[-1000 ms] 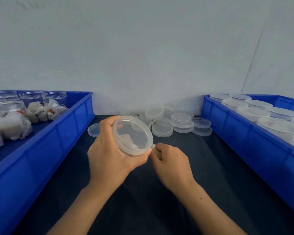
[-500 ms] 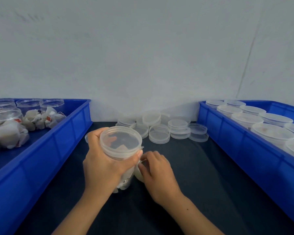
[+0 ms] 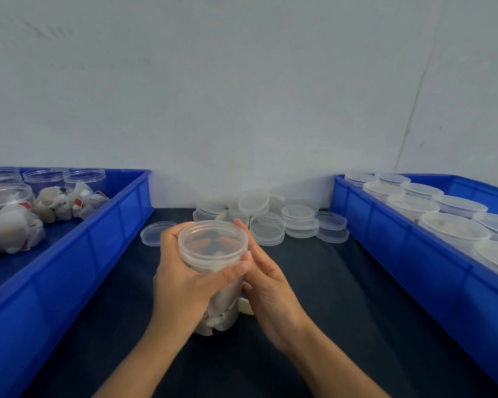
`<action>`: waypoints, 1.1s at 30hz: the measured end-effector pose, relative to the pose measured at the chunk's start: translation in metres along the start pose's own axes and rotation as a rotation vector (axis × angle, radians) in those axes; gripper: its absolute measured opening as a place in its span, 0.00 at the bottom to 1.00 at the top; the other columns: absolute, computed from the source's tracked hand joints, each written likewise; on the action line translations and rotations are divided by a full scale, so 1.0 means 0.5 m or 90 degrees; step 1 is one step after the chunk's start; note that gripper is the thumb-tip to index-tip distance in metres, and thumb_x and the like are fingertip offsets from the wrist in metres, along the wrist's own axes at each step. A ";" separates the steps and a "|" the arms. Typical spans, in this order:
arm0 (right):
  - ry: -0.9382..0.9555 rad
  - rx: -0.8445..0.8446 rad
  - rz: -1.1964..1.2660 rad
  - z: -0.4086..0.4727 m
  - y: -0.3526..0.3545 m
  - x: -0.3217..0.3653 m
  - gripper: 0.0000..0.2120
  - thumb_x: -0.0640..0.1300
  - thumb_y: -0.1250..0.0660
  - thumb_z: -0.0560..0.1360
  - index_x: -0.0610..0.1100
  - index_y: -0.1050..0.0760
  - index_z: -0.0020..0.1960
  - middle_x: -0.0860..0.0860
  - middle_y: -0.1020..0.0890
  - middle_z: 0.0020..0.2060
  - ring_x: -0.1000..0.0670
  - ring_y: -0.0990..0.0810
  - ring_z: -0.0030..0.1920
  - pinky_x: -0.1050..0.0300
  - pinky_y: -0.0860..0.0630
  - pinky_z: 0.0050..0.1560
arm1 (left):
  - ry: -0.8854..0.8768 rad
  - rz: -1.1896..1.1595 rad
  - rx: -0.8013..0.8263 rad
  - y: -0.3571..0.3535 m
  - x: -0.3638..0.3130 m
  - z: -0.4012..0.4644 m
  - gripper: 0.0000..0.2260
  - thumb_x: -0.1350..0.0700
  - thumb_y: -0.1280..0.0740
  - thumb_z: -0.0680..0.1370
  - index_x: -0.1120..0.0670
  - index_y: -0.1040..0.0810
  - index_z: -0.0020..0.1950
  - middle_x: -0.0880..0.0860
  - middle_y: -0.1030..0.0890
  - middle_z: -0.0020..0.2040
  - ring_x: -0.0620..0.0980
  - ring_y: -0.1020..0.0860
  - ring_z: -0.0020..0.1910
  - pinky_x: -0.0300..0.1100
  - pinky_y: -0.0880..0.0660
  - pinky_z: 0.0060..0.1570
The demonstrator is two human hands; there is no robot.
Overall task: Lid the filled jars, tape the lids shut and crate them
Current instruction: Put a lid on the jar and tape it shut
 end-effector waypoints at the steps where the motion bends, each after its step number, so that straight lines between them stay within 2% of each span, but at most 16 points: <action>1: -0.001 -0.006 0.016 0.001 0.002 -0.002 0.23 0.53 0.39 0.78 0.60 0.33 0.72 0.58 0.25 0.67 0.55 0.30 0.70 0.50 0.36 0.71 | 0.003 -0.008 0.003 -0.001 0.001 0.000 0.40 0.34 0.25 0.51 0.44 0.31 0.59 0.36 0.21 0.51 0.35 0.23 0.54 0.32 0.27 0.50; 3: -0.007 -0.022 0.050 0.000 0.004 -0.004 0.20 0.52 0.39 0.79 0.60 0.31 0.71 0.57 0.24 0.67 0.54 0.29 0.70 0.52 0.35 0.70 | 0.019 -0.018 0.004 -0.004 0.004 0.000 0.38 0.34 0.25 0.50 0.40 0.32 0.56 0.32 0.23 0.51 0.32 0.24 0.53 0.28 0.28 0.47; 7: -0.033 -0.035 0.114 -0.001 0.005 -0.007 0.17 0.47 0.42 0.82 0.58 0.29 0.69 0.53 0.22 0.65 0.53 0.26 0.67 0.51 0.31 0.69 | 0.054 -0.030 0.010 -0.014 0.010 -0.003 0.37 0.33 0.25 0.48 0.38 0.33 0.54 0.28 0.23 0.49 0.27 0.25 0.50 0.32 0.31 0.47; 10: -0.040 -0.050 0.138 -0.002 0.005 -0.003 0.17 0.45 0.42 0.82 0.55 0.29 0.69 0.52 0.21 0.64 0.52 0.24 0.66 0.53 0.29 0.68 | 0.052 -0.047 0.023 -0.021 0.004 -0.004 0.37 0.34 0.22 0.49 0.38 0.32 0.54 0.28 0.23 0.49 0.26 0.25 0.49 0.30 0.32 0.45; 12: -0.039 -0.059 0.149 -0.003 0.003 0.003 0.18 0.47 0.40 0.80 0.54 0.29 0.70 0.51 0.21 0.64 0.51 0.24 0.66 0.52 0.28 0.68 | 0.066 -0.073 0.049 -0.024 0.008 -0.004 0.36 0.39 0.19 0.53 0.39 0.32 0.55 0.31 0.23 0.51 0.27 0.25 0.50 0.31 0.31 0.46; 15: -0.044 -0.085 0.135 -0.005 0.008 0.016 0.19 0.49 0.38 0.78 0.55 0.27 0.69 0.52 0.21 0.64 0.52 0.24 0.66 0.50 0.30 0.69 | 0.089 -0.125 0.117 -0.027 0.014 -0.006 0.32 0.52 0.23 0.58 0.40 0.32 0.58 0.35 0.21 0.52 0.31 0.23 0.53 0.34 0.29 0.49; 17: -0.057 -0.094 0.097 -0.006 0.014 0.027 0.19 0.51 0.39 0.78 0.55 0.27 0.69 0.53 0.21 0.64 0.54 0.24 0.65 0.53 0.28 0.67 | 0.084 -0.150 0.141 -0.028 0.010 -0.007 0.31 0.58 0.25 0.62 0.43 0.31 0.62 0.37 0.20 0.54 0.35 0.22 0.55 0.36 0.24 0.50; 20: -0.082 -0.108 -0.007 -0.013 0.015 0.057 0.20 0.55 0.42 0.80 0.58 0.30 0.71 0.56 0.23 0.66 0.58 0.26 0.66 0.59 0.29 0.66 | 0.070 -0.186 0.145 -0.026 -0.004 0.003 0.31 0.62 0.28 0.64 0.49 0.30 0.65 0.42 0.18 0.55 0.40 0.20 0.55 0.36 0.21 0.49; 23: -0.076 -0.090 -0.105 -0.019 0.008 0.097 0.27 0.62 0.40 0.77 0.58 0.36 0.74 0.57 0.28 0.70 0.57 0.31 0.70 0.54 0.36 0.72 | 0.058 -0.201 0.157 -0.030 -0.020 0.013 0.31 0.61 0.28 0.66 0.55 0.30 0.69 0.49 0.19 0.58 0.44 0.19 0.56 0.37 0.20 0.48; 24: -0.073 -0.078 -0.118 -0.021 0.007 0.107 0.27 0.60 0.39 0.77 0.56 0.37 0.75 0.56 0.28 0.69 0.58 0.30 0.69 0.56 0.35 0.71 | 0.059 -0.197 0.150 -0.030 -0.023 0.014 0.32 0.60 0.27 0.65 0.54 0.30 0.68 0.48 0.19 0.57 0.43 0.19 0.55 0.38 0.19 0.47; 26: -0.066 -0.057 -0.131 -0.027 0.010 0.126 0.25 0.51 0.37 0.80 0.50 0.38 0.74 0.53 0.26 0.66 0.62 0.25 0.61 0.69 0.29 0.59 | 0.065 -0.180 0.125 -0.034 -0.028 0.018 0.32 0.56 0.25 0.63 0.51 0.30 0.66 0.46 0.19 0.55 0.43 0.19 0.53 0.44 0.21 0.47; 28: -0.060 -0.067 -0.152 -0.036 0.012 0.148 0.32 0.46 0.33 0.78 0.50 0.45 0.77 0.51 0.27 0.65 0.62 0.25 0.57 0.76 0.29 0.48 | 0.068 -0.126 0.116 -0.051 -0.039 0.023 0.34 0.52 0.22 0.60 0.50 0.29 0.64 0.48 0.19 0.54 0.46 0.19 0.52 0.47 0.23 0.50; 30: -0.036 -0.074 -0.191 -0.042 0.013 0.166 0.40 0.43 0.28 0.74 0.53 0.50 0.77 0.50 0.31 0.67 0.57 0.27 0.61 0.74 0.27 0.50 | 0.082 -0.114 0.106 -0.069 -0.047 0.022 0.39 0.51 0.17 0.54 0.50 0.28 0.62 0.48 0.20 0.53 0.47 0.20 0.53 0.48 0.23 0.52; 33: -0.014 -0.125 -0.226 -0.057 0.017 0.192 0.45 0.39 0.24 0.70 0.55 0.48 0.76 0.47 0.32 0.67 0.51 0.28 0.65 0.66 0.25 0.56 | 0.050 -0.109 0.106 -0.094 -0.065 0.001 0.29 0.60 0.20 0.62 0.41 0.30 0.55 0.36 0.20 0.47 0.39 0.19 0.49 0.39 0.23 0.45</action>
Point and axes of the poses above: each hand's wrist, its own z-axis towards the middle knuckle, its own y-axis out of the back of the hand, x = y × z, the point moved 4 cm from there along z, towards the middle knuckle
